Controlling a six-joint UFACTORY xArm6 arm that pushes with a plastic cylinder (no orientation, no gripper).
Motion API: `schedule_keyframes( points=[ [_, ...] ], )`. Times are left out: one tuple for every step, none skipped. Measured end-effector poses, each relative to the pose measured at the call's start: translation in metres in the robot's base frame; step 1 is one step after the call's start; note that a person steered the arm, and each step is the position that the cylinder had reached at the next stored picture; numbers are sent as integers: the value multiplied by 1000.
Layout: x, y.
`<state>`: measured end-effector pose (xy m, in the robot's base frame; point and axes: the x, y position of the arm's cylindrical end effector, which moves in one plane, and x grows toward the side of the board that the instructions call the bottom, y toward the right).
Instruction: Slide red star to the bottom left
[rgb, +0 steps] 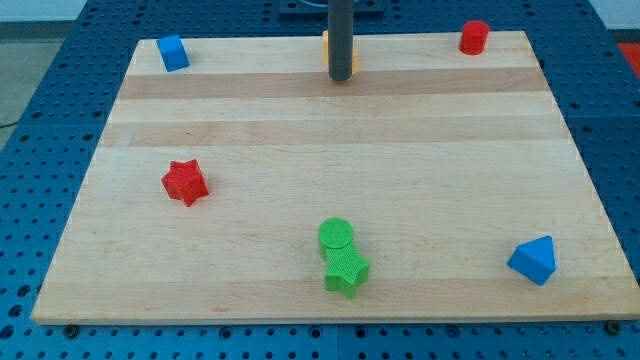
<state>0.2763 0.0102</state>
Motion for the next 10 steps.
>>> schedule_keyframes(
  points=[
    [5,0],
    [35,2],
    [35,3],
    [35,3],
    [45,1],
    [79,-3],
    [144,-4],
    [199,-9],
    [202,-12],
    [202,-46]
  ],
)
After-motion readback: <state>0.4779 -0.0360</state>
